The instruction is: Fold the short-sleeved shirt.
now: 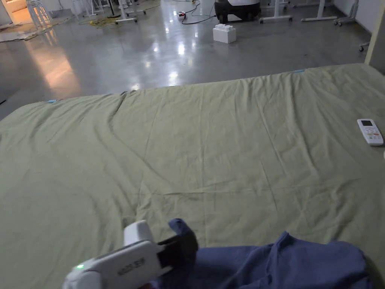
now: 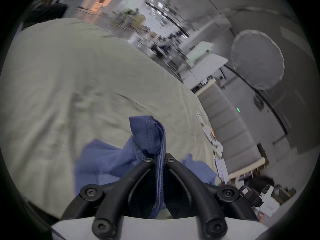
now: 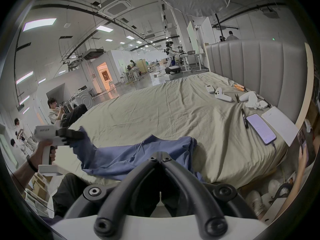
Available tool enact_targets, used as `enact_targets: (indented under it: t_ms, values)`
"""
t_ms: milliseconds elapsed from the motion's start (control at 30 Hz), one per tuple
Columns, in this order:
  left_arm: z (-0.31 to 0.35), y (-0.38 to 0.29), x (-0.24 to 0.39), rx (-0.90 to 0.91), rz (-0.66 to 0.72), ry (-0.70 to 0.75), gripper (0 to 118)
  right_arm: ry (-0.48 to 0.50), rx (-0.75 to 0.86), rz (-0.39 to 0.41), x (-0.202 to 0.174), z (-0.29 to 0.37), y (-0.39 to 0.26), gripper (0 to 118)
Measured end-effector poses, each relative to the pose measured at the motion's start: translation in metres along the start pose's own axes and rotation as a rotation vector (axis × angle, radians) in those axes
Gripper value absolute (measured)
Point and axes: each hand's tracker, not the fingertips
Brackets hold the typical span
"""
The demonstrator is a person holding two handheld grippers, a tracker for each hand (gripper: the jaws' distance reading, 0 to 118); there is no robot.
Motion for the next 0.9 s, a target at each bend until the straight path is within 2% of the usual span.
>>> enact_targets:
  t_ms: [133, 233, 267, 367, 400, 433, 500, 567, 600, 633, 700, 733, 900]
  values:
    - [-0.062, -0.024, 0.031, -0.114, -0.141, 0.088, 7, -0.022, -0.008, -0.006, 0.004, 0.009, -0.006, 0]
    - [-0.091, -0.034, 0.032, -0.193, -0.098, 0.139, 8, -0.045, -0.03, -0.032, 0.01, 0.013, -0.012, 0]
    - [-0.091, -0.031, 0.035, -0.177, -0.109, 0.139, 12, -0.057, -0.033, -0.046, 0.012, 0.013, -0.014, 0]
    - [-0.063, -0.014, 0.054, -0.116, -0.207, 0.043, 68, -0.065, -0.024, -0.099, 0.025, 0.012, -0.023, 0]
    - [-0.047, -0.007, 0.06, -0.071, -0.224, 0.02, 84, -0.056, -0.018, -0.131, 0.029, 0.011, -0.025, 0]
    - [-0.032, 0.001, 0.062, -0.031, -0.231, -0.004, 86, -0.045, -0.016, -0.163, 0.031, 0.009, -0.026, 0]
    - [-0.008, 0.013, 0.059, 0.044, -0.207, -0.015, 86, -0.035, -0.01, -0.195, 0.034, 0.006, -0.027, 0]
    - [0.007, 0.015, 0.049, 0.079, -0.118, 0.036, 83, -0.03, -0.006, -0.208, 0.035, 0.005, -0.027, 0]
    - [0.008, 0.013, 0.041, 0.066, -0.061, 0.068, 74, -0.029, -0.006, -0.21, 0.035, 0.005, -0.027, 0]
    - [0.005, 0.009, 0.034, 0.044, -0.046, 0.06, 57, -0.028, -0.006, -0.21, 0.034, 0.006, -0.026, 0]
    - [-0.012, -0.005, 0.018, -0.02, -0.061, 0.071, 6, -0.023, -0.008, -0.207, 0.035, 0.007, -0.027, 0]
    - [-0.02, -0.011, 0.013, -0.042, -0.056, 0.112, 6, -0.022, -0.014, -0.205, 0.036, 0.008, -0.028, 0]
    - [-0.075, -0.047, 0.002, -0.237, 0.0, 0.045, 5, -0.046, -0.034, -0.196, 0.038, 0.016, -0.032, 0]
